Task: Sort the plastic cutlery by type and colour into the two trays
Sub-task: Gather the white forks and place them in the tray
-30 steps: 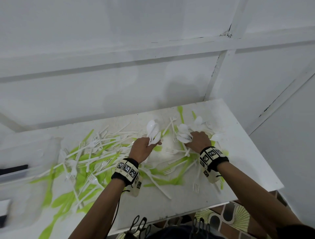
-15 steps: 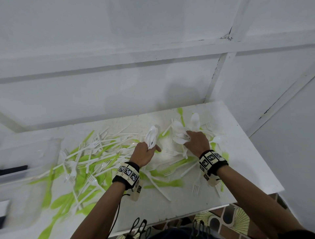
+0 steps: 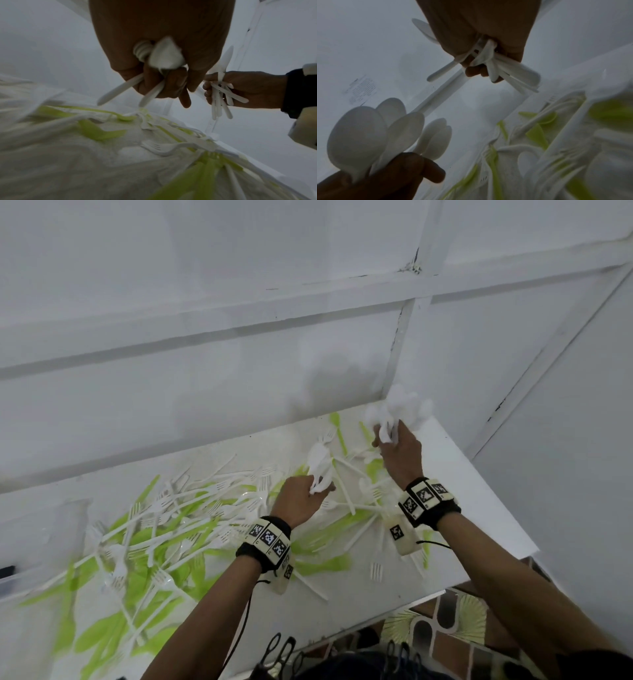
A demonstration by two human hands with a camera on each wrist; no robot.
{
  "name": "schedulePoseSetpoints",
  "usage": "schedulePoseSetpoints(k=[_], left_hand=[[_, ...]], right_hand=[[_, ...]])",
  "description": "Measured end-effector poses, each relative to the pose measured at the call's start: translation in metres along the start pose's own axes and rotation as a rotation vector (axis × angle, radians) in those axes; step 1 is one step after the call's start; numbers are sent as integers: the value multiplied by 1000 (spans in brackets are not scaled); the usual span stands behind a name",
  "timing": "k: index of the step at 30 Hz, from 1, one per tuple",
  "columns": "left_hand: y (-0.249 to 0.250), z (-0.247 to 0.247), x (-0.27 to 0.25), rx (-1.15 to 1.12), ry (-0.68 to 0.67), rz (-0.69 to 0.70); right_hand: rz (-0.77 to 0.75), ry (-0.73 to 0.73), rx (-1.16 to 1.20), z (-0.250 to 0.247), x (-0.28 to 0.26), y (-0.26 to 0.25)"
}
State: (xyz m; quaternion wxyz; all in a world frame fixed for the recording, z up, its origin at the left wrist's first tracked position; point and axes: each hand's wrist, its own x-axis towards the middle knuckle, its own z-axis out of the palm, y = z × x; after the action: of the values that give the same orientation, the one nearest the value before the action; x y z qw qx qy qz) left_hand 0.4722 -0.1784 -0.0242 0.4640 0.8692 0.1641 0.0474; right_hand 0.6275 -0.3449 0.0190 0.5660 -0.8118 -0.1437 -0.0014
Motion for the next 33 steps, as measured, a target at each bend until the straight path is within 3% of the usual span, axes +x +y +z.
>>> schedulePoseSetpoints(k=[10, 15, 23, 29, 33], left_hand=[[33, 62, 34, 559, -85, 21], [39, 76, 59, 730, -105, -75], [39, 83, 78, 684, -121, -140], [39, 60, 77, 446, 113, -127], [39, 39, 69, 373, 231, -94]], right_hand=[[-7, -122, -302, -64, -17, 28], [40, -106, -184, -84, -31, 41], [75, -206, -213, -92, -45, 62], [52, -199, -327, -88, -42, 68], [147, -243, -372, -80, -32, 64]])
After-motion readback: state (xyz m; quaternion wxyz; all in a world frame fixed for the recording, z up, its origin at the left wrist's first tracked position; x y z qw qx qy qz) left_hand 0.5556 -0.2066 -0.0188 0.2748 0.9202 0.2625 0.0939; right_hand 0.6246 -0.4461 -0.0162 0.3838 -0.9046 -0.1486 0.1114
